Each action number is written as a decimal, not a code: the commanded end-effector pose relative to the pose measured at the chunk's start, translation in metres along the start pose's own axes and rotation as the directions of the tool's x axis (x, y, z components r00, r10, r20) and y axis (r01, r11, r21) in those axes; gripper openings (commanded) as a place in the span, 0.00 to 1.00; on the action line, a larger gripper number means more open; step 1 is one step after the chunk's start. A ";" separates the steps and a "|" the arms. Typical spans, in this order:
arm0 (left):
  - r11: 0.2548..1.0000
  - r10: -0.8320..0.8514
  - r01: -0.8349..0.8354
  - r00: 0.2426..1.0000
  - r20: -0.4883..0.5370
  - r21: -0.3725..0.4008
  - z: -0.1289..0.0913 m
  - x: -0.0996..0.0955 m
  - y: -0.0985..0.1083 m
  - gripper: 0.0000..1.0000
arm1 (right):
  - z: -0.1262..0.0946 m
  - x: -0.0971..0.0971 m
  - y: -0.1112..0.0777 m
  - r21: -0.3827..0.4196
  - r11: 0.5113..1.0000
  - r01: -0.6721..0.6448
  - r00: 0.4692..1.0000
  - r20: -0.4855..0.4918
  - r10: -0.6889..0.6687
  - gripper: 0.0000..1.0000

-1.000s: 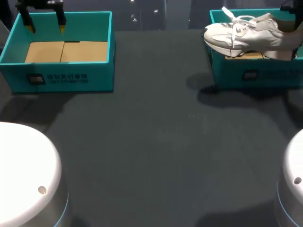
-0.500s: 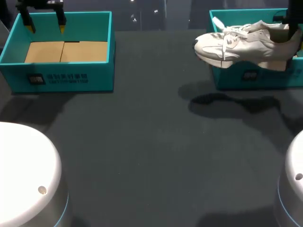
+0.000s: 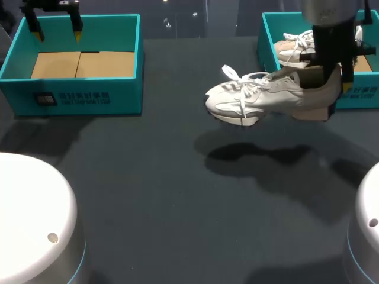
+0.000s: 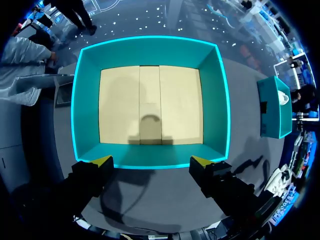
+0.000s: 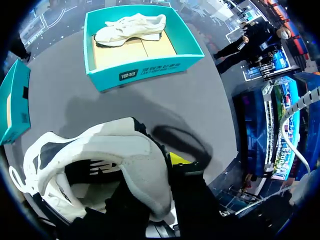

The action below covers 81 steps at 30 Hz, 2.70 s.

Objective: Take the shoe out of the shoebox, open the shoe tongue, remove and reinsert the insole, then place the shoe into the shoebox

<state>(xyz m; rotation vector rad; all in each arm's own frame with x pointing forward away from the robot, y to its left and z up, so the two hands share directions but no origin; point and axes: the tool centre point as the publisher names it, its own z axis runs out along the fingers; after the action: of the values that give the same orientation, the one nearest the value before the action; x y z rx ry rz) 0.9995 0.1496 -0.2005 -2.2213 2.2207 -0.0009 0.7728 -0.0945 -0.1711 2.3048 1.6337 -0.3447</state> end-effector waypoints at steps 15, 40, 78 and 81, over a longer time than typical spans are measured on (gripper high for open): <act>1.000 0.000 0.000 1.000 0.000 -0.001 0.000 0.000 0.000 1.00 | 0.020 0.031 -0.044 -0.025 1.000 0.005 1.000 0.012 -0.005 0.00; 1.000 0.000 0.000 1.000 0.000 -0.001 0.000 0.000 0.000 1.00 | 0.094 0.121 -0.127 0.017 0.998 0.059 0.998 -0.021 -0.059 0.00; 1.000 0.000 0.000 1.000 0.000 -0.001 0.000 0.000 0.000 1.00 | 0.152 0.146 -0.130 0.079 0.987 0.138 0.989 -0.057 -0.134 0.00; 1.000 0.000 0.000 1.000 0.000 -0.001 0.000 0.000 0.000 1.00 | 0.149 0.145 -0.130 0.061 0.985 0.160 0.985 -0.073 -0.156 0.00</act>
<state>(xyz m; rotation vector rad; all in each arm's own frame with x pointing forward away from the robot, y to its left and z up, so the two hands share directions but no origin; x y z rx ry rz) 0.9995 0.1496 -0.2005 -2.2215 2.2205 -0.0009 0.6965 0.0148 -0.3730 2.2705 1.8567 -0.3859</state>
